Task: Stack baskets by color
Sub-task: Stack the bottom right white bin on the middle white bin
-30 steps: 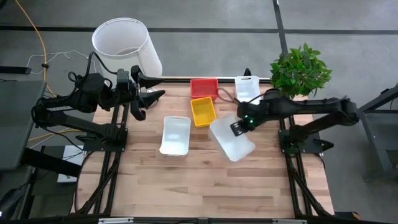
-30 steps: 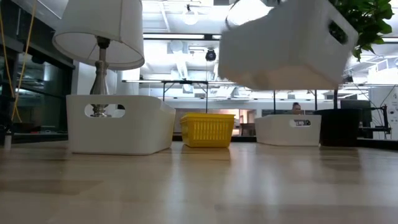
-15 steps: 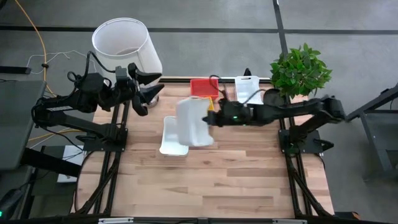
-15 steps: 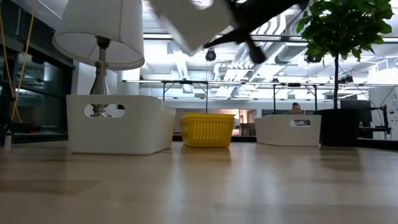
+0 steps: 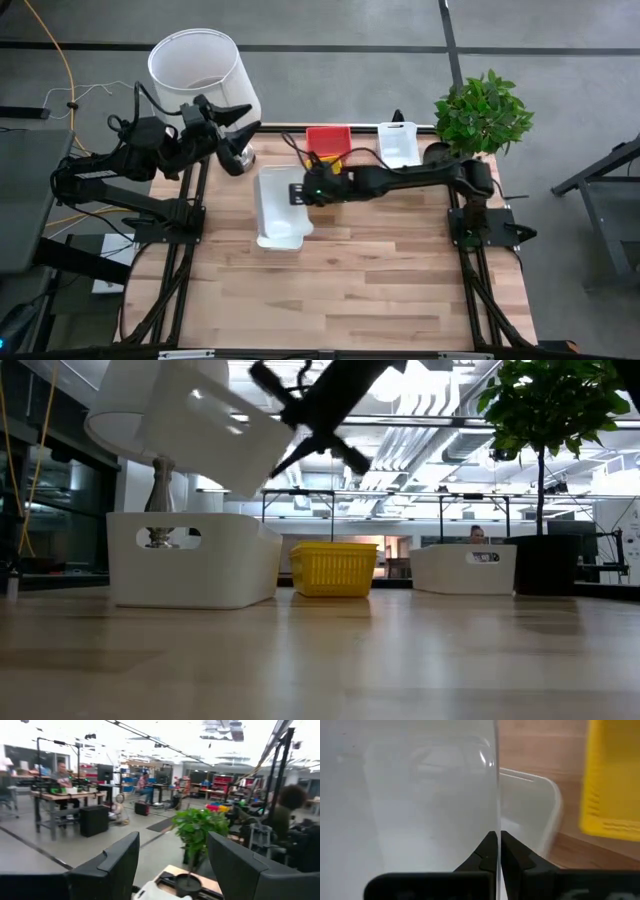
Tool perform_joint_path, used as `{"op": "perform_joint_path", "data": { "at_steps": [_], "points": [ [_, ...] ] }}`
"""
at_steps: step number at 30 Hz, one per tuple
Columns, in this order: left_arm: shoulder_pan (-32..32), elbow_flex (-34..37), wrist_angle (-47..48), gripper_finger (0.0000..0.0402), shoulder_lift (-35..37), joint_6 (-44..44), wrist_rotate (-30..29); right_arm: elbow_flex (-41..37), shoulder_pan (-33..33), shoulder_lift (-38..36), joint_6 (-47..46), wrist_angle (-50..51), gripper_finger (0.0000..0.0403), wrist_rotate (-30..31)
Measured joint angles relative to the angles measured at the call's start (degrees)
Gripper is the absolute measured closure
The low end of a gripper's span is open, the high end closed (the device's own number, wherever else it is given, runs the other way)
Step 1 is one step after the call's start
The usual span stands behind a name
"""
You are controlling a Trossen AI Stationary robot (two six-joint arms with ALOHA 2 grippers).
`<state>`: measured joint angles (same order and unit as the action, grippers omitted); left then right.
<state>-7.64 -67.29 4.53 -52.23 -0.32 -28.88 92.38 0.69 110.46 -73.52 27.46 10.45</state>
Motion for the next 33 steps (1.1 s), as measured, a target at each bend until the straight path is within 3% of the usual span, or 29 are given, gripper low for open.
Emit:
{"op": "perform_joint_path", "data": {
  "at_steps": [6,19,33],
  "points": [
    [0.0,0.0,0.4,0.0181,0.0,1.6,-2.4,2.9,-0.4,4.4,-4.2,2.0,0.0403,-0.5],
    [0.0,0.0,0.6,0.0181,0.0,4.6,-2.5,2.4,-2.7,4.8,-11.6,11.4,0.0403,0.3],
    [0.0,0.0,1.4,0.0181,0.0,5.1,-3.6,2.4,-0.9,4.8,-3.6,17.3,0.0403,-4.6]
  ]
}}
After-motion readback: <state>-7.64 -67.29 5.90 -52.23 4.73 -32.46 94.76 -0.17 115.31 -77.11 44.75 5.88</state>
